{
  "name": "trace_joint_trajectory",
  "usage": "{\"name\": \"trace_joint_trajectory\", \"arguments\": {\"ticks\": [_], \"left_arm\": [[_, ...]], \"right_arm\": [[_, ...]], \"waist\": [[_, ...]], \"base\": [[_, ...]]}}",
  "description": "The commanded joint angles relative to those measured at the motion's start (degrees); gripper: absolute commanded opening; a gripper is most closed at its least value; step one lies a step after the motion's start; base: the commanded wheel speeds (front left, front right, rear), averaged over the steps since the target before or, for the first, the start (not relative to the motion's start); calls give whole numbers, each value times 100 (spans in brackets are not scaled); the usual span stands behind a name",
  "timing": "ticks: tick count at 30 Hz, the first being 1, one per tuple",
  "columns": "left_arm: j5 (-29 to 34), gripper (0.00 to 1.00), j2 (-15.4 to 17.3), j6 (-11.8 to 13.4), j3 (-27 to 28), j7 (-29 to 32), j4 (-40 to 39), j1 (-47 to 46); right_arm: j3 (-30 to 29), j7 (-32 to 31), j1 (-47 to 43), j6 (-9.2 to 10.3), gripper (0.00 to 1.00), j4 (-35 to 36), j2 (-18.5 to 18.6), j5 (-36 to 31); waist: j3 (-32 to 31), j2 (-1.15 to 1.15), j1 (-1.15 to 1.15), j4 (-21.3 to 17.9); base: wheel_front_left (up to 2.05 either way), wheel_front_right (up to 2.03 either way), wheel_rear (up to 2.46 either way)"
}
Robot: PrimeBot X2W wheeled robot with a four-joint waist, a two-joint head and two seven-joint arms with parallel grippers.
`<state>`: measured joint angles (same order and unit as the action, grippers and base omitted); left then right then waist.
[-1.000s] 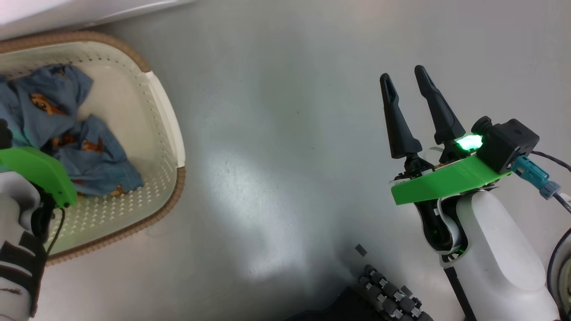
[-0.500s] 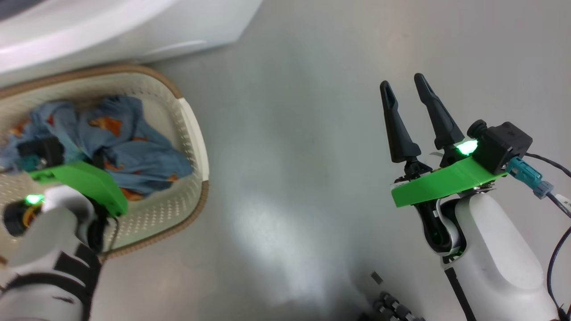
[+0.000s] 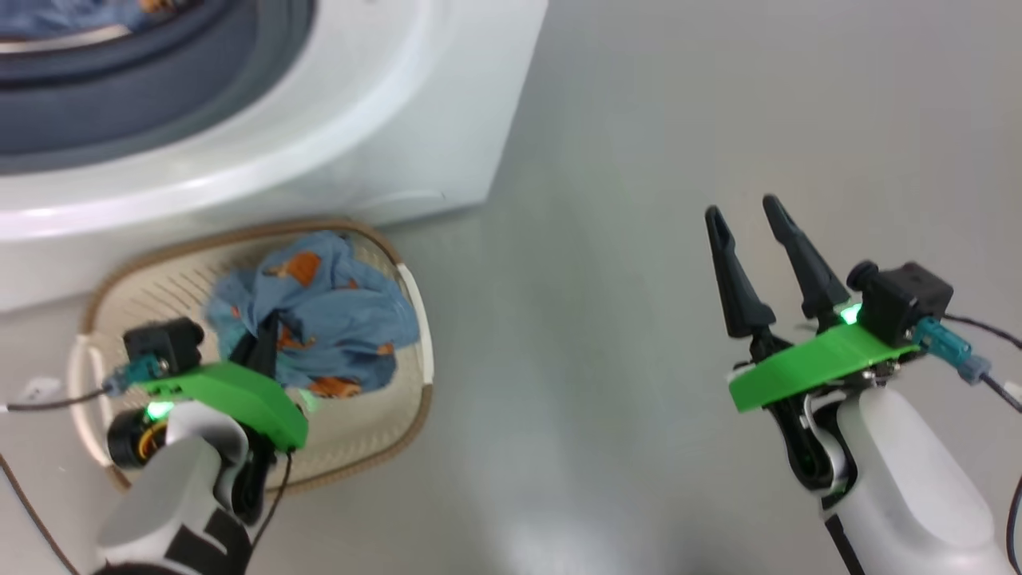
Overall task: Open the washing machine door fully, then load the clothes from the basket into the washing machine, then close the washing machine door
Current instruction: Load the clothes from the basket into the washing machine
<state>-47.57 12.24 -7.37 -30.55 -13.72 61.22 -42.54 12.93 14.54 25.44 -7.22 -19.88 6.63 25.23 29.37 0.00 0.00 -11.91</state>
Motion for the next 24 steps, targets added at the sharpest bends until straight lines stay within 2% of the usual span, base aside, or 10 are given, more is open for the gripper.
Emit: {"name": "trace_joint_trajectory", "arguments": {"ticks": [1,5,9,15,24], "left_arm": [[-46,0,201,-11,84,-85,-141,192],[-217,0,240,-11,46,-120,-508,555],[-180,0,300,-11,312,-125,-1020,882],[358,0,269,1,870,-127,-2081,1504],[1111,0,186,246,1405,-128,-3260,2202]], "right_arm": [[108,46,-194,-26,100,79,51,52],[126,46,-405,-26,100,-38,157,155],[139,46,-595,-26,100,-122,313,240],[150,46,-878,-26,100,-200,547,361],[162,46,-1085,-26,100,-241,714,464]], "waist": [[-804,0,0,323],[-1323,0,0,405],[-1795,0,0,505],[-2378,0,0,689],[-2806,0,0,852]], "base": [[0,0,0],[0,0,0],[0,0,0],[0,0,0],[0,0,0]]}}
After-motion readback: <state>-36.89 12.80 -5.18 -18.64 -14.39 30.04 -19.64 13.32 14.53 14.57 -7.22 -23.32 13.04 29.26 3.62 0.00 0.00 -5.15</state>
